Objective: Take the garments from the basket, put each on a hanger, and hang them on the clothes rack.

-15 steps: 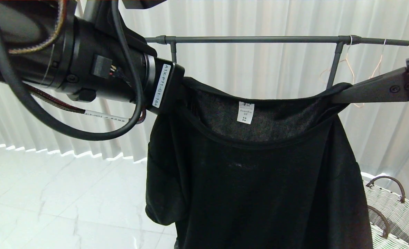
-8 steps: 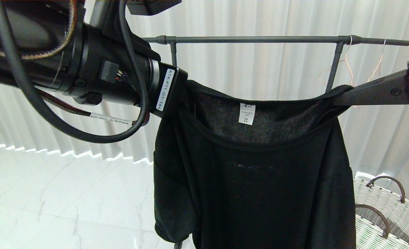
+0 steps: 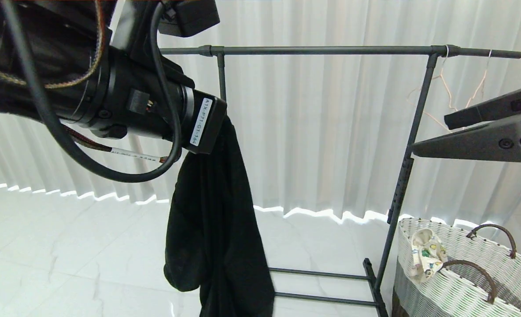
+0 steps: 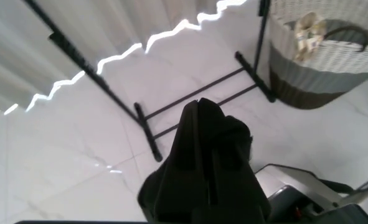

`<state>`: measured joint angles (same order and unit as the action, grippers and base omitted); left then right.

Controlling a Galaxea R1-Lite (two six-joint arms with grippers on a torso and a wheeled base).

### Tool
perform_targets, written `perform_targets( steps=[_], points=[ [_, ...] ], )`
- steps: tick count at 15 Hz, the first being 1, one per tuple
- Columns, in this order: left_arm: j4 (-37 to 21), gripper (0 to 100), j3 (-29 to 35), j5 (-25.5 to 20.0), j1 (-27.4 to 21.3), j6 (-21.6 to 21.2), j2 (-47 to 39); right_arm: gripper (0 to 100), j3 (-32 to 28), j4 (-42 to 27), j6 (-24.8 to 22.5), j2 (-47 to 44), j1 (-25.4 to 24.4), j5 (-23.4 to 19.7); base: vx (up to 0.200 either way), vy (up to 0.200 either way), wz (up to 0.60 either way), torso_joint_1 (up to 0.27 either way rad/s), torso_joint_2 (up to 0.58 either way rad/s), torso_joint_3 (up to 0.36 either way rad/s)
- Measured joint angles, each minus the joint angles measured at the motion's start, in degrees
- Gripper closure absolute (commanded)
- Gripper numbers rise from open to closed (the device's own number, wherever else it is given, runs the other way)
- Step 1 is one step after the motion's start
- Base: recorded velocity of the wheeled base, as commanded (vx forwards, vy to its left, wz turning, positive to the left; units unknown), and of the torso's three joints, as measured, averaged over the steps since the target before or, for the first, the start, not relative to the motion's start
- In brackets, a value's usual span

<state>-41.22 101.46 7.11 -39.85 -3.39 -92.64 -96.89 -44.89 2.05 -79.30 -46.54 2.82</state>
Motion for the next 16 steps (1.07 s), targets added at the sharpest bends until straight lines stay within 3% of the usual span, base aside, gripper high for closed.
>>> perform_targets(
  steps=[3, 7, 10, 12, 16],
  points=[
    [0.0, 100, -7.7, 0.6, 5.5, -1.8, 4.1, 0, 4.3, -5.0, -1.7, 1.7, 9.4, 14.4, 0.0, 0.0, 0.0, 0.0, 0.0, 0.0],
    [4.3, 100, -26.4, 0.6, 20.8, -4.8, 15.1, 0, 17.9, -3.5, -3.3, 6.1, 21.8, 24.4, 0.0, 0.0, 0.0, 0.0, 0.0, 0.0],
    [13.1, 100, -36.7, 0.8, 28.4, -5.3, 21.4, 0, 27.9, 4.1, -3.5, 9.9, 24.9, 26.3, 0.0, 0.0, 0.0, 0.0, 0.0, 0.0],
    [13.7, 100, -39.1, 0.8, 30.9, -5.3, 23.4, 0, 30.5, 9.0, -3.5, 11.1, 25.6, 26.1, 0.0, 0.0, 0.0, 0.006, -0.03, -0.018],
    [13.7, 100, -40.0, 0.8, 32.0, -5.3, 24.8, 0, 31.1, 10.5, -3.5, 11.2, 27.0, 24.7, 0.0, 0.0, 0.0, 0.127, -0.35, -0.218]
  ],
)
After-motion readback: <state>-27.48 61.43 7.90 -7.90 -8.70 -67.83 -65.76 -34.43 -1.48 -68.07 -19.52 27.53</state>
